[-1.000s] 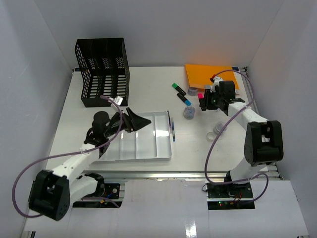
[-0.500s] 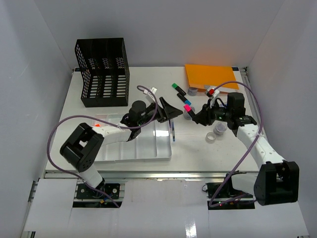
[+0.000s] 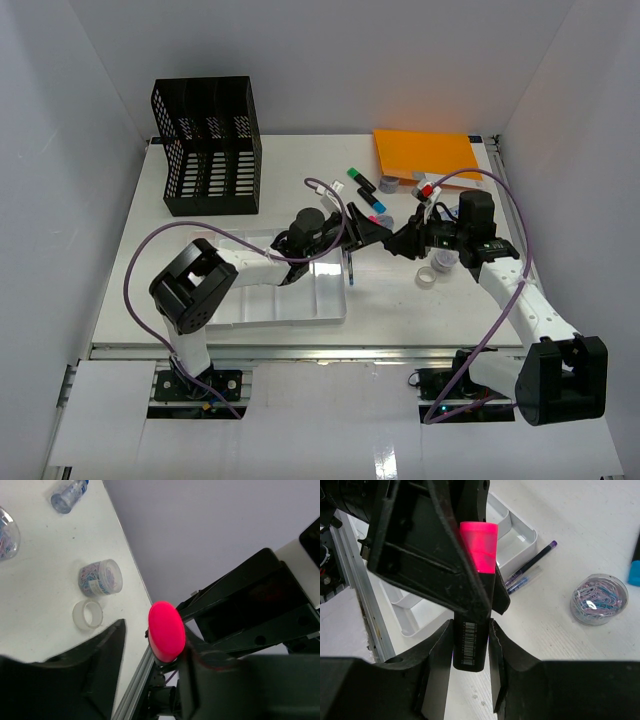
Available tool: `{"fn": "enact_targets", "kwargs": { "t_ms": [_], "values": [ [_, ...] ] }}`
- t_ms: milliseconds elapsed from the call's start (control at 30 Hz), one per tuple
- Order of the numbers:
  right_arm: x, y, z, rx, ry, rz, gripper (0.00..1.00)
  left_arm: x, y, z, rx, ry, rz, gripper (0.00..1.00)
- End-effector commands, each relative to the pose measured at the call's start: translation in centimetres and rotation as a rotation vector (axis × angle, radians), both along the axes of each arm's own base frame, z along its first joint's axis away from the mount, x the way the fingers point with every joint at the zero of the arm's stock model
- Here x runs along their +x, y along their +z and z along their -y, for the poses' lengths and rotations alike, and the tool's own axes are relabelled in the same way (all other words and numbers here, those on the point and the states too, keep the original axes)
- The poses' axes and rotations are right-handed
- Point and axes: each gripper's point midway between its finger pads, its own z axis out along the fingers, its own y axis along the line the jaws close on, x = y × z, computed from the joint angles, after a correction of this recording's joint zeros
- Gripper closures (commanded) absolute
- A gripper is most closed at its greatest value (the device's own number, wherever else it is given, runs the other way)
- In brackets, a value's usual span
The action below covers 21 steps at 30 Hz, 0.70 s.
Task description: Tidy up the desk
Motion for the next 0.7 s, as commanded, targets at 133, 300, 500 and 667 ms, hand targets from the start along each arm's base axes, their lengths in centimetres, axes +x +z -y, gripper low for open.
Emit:
{"fn": "enact_targets", "kwargs": {
  "t_ms": [133,300,500,667],
  "values": [
    [-0.6,0.9,-0.7,0.034,0.036,0.043,0.73,0.9,2.5,0.1,-0.034,0.046,0.051,0.76],
    [-0.8,1.2,-0.5,0.026,0.032,0.066,0.11,0.6,2.2,-0.3,-0.002,0.04,0.054,0.95],
    [-2.5,1.6,0.1,-0.029,0.099,0.195,0.1,1.1,-0.4,-5.0,0.252,0.09,0.06,1.0],
    [-3.8,2.2,1.8,-0.045,0.121,0.297,0.1,2.6,-3.6,-16.8,0.585,0.233,0.002,1.0]
  ]
}}
